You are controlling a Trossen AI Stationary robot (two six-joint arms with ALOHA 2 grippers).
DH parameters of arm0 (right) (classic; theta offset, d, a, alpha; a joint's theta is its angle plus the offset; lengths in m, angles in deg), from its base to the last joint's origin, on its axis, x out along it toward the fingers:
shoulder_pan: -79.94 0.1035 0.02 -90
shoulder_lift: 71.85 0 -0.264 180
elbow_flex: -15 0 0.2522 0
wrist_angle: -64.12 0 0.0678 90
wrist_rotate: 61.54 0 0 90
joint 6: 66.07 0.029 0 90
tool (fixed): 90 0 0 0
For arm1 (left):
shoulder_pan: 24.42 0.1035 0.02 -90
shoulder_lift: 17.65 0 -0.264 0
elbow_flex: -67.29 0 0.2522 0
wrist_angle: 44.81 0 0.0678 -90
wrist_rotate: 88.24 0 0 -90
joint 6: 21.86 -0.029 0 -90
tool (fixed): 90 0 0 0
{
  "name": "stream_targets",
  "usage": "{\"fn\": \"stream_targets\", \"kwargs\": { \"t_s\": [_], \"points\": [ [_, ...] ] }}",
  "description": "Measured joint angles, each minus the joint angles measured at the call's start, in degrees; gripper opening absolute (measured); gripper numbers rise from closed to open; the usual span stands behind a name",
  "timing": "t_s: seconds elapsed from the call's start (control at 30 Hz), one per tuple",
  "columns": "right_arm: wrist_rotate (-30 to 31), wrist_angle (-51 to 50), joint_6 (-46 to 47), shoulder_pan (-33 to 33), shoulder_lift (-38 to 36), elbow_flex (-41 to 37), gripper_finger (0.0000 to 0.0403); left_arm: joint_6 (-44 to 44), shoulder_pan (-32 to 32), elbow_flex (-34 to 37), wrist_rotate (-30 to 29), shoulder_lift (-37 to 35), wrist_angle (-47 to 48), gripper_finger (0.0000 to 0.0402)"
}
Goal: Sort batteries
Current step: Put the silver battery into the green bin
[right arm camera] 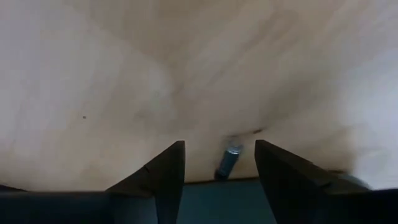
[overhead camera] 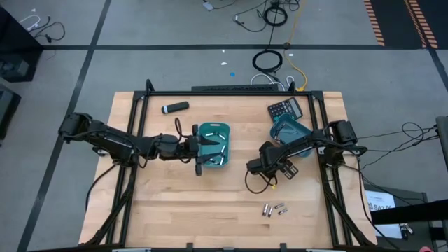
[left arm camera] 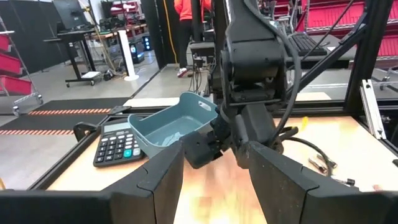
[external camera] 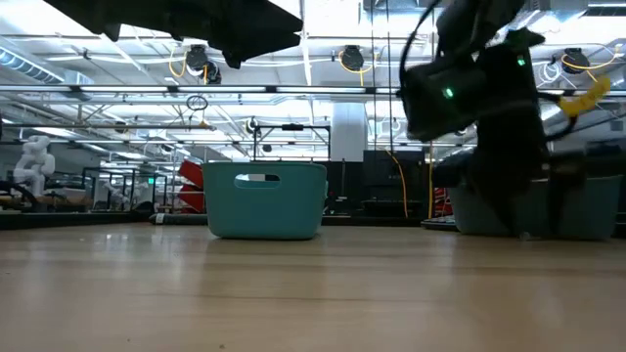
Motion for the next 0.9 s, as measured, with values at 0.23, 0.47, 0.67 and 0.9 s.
{"fn": "stream_targets", "kwargs": {
  "t_s": [0.23, 0.47, 0.67, 0.9],
  "points": [
    [0.95, 4.87, -1.19, -0.28, -0.45, -6.12, 0.0185, 0.02, -0.07, 0.04, -0.02, -0.3, 0.54, 0.0186],
    [2.16, 5.83, -3.13, -0.36, -0.31, -6.51, 0.0125, -0.02, -0.07, 0.04, -2.23, -0.3, 0.49, 0.0186],
    [2.85, 6.61, -5.21, -0.68, -0.22, -6.55, 0.0026, -0.02, -0.07, 0.04, -2.99, -0.3, 0.52, 0.0186],
    [6.96, 6.09, -6.04, -0.76, 0.33, -3.07, 0.0012, 0.0, -0.07, 0.04, -3.06, -0.3, 0.52, 0.0186]
  ]
}}
